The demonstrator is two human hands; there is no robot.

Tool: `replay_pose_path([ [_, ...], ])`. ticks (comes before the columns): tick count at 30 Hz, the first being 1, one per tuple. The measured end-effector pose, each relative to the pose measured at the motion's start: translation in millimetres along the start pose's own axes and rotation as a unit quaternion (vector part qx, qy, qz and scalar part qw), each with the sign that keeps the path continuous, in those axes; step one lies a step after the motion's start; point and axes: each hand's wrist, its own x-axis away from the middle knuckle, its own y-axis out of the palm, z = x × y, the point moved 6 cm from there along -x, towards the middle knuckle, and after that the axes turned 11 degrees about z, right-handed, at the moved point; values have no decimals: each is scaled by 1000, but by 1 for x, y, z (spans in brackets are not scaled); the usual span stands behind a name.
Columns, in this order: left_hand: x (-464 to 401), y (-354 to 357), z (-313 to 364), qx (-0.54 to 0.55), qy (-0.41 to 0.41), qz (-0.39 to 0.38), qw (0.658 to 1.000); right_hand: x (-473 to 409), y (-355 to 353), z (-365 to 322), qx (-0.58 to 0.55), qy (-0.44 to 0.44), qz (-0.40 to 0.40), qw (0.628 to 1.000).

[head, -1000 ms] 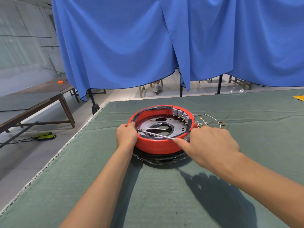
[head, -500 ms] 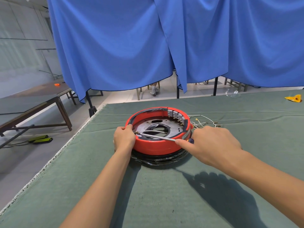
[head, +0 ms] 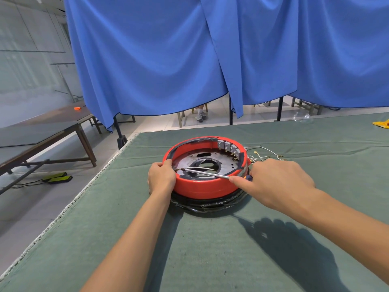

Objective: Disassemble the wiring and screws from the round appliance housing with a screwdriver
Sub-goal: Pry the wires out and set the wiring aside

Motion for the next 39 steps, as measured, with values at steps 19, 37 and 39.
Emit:
replay_pose_path([
  [19, 1, -1, -2, 5, -3, 0, 1000, -12, 10, 3, -22, -27, 36, 999],
  [37, -4, 2, -3, -9, 5, 10, 1000, 0, -4, -15, 8, -35, 23, 999],
  [39, -4, 3, -3, -14, 7, 10, 1000, 2, -6, -20, 16, -42, 16, 999],
])
